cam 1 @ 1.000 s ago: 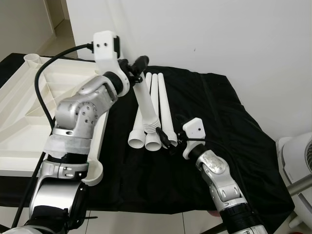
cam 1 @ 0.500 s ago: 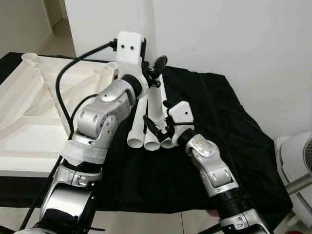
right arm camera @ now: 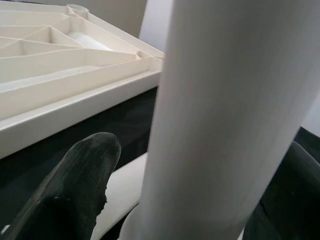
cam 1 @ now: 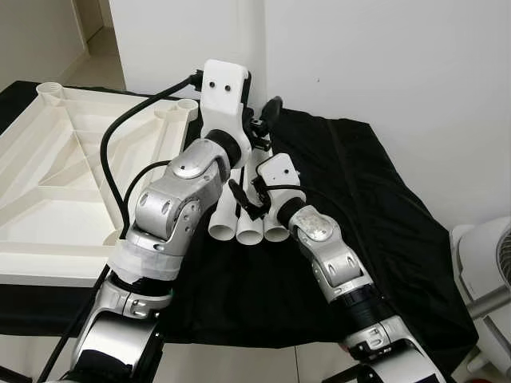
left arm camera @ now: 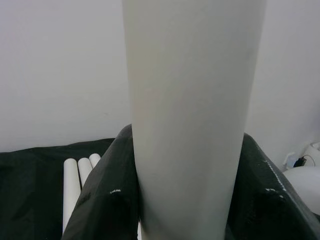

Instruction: Building children table

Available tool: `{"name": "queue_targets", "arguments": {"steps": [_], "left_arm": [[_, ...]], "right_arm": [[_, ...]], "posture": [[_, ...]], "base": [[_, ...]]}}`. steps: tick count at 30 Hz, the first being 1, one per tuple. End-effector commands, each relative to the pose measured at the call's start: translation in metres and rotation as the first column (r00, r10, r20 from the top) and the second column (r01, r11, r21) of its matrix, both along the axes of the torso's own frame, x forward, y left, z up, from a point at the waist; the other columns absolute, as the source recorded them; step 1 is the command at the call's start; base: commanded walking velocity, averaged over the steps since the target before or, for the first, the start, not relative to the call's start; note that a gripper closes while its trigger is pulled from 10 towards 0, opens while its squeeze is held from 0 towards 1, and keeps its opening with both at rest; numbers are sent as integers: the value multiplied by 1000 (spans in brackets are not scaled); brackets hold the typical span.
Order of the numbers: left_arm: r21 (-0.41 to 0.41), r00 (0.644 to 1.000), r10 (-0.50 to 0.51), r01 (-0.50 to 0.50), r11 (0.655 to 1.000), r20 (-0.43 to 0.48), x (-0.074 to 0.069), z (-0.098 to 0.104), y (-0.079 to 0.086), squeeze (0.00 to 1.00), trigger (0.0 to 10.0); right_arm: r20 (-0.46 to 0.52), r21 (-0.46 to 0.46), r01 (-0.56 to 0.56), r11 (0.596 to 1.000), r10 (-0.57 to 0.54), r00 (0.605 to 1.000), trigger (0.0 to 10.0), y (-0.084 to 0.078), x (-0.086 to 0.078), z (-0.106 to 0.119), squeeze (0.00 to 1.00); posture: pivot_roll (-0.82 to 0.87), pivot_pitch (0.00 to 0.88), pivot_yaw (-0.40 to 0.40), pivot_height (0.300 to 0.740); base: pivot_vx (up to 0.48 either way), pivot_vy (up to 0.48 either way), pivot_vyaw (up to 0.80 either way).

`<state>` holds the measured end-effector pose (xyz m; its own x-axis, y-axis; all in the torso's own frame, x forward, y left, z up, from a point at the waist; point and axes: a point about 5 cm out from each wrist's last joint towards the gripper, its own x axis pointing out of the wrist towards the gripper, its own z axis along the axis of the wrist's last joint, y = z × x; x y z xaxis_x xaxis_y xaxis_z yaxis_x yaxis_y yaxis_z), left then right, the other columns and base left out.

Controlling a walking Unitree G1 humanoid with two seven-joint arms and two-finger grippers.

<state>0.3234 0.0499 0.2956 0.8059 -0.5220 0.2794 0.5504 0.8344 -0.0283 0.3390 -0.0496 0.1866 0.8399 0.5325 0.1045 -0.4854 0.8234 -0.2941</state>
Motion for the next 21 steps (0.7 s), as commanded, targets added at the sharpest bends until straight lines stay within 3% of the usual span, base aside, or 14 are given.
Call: {"name": "queue_targets", "arguments": {"steps": [1,8,9,10,11,12,13,15,16,21], "left_arm": [[-6,1000,-12,12,1000,17,-4,5,-1,0,10000],[-7,999,-19,19,1000,31,-6,9,-3,0,10000],[-7,999,-21,21,1000,32,-6,9,-3,0,10000],[-7,999,-20,21,1000,33,-6,10,-3,0,10000],[-7,999,-20,21,1000,33,-6,10,-3,0,10000],[-8,999,-20,20,1000,33,-7,10,-3,0,10000],[-9,999,-19,19,1000,34,-7,10,-3,0,10000],[-9,999,-17,18,1000,34,-7,10,-3,0,10000],[-11,999,-17,17,1000,35,-7,11,-2,0,10000],[-6,999,-15,15,1000,39,-7,11,-2,0,10000]], "right_arm": [[-6,3,29,1000,-29,1000,10000,-2,4,0,0],[-2,21,35,999,-35,999,10000,1,7,2,0],[4,30,32,999,-32,999,9216,2,7,3,0],[9,34,29,999,-29,1000,10000,3,7,3,0],[9,34,29,999,-29,1000,10000,3,7,3,0],[10,34,27,999,-28,1000,8941,3,7,3,0],[-1,45,22,999,-22,1000,4118,4,7,2,0],[-10,52,19,998,-18,1000,4118,5,7,1,0],[-23,65,25,998,-24,999,0,4,9,-1,0],[-34,65,35,997,-33,999,0,3,10,-3,0]], "posture": [[49,0,-110,740],[52,0,-107,740],[52,0,-107,740],[52,0,-106,740],[52,0,-106,740],[51,0,-106,740],[52,0,-107,740],[52,0,-107,740],[53,0,-108,740],[53,0,-111,740]], "base": [[0,0,0],[0,0,0],[0,0,0],[0,0,0],[0,0,0],[0,0,0],[0,0,0],[0,0,0],[0,0,0],[0,0,0]]}}
